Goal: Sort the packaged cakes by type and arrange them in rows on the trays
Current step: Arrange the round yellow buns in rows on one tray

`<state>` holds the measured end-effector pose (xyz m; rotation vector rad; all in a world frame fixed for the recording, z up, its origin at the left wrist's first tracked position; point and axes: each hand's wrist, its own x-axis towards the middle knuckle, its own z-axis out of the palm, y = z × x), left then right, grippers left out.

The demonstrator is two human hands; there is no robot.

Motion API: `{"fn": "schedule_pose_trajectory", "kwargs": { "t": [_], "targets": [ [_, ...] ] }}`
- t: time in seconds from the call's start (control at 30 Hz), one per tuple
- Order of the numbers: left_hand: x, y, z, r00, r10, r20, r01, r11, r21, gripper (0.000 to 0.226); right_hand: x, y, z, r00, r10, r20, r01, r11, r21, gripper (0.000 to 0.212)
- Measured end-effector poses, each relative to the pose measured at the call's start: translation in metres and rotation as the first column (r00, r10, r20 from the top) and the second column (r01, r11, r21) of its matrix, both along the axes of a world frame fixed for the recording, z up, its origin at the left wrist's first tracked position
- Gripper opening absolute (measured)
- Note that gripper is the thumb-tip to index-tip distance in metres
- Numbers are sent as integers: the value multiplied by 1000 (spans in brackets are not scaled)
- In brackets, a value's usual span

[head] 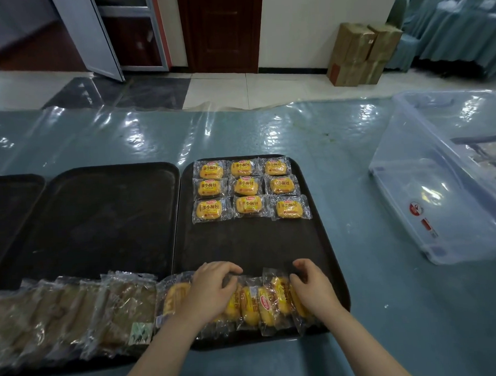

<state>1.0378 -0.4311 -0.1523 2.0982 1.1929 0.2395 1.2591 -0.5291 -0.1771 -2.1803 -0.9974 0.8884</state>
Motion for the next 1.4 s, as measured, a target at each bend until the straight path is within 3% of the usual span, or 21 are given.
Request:
{"fn": "schedule_pose_trajectory", "kwargs": {
  "t": [0.3,0.6,0.8,1.03,1.23,1.4],
  "targets": [
    [-6,-17,0,1000,-14,24,14,1000,17,19,-9,-31,-5,999,-52,-8,52,999,14,64],
    [-5,-28,-1,998,-43,42,45,998,-41,25,-20,-48,-13,997,-82,15,82,997,-11,73],
    [-4,-27,-1,995,-89,-48,86,994,-69,34,-18,-46,-10,997,-82,-1,82,997,-6,63],
    [-6,-27,-2,994,-99,-42,95,991,-92,35,-18,-40,-3,997,-73,-19,74,995,64,54],
    [-3,-26,5,998,-65,14,66,991,-117,30,-29,-30,19,1000,13,5,-13,982,188,51],
    [-1,-27,14,990,35,139,-1,971,-241,30,-42,-27,33,984,157,88,-174,953,248,52]
  ]
}}
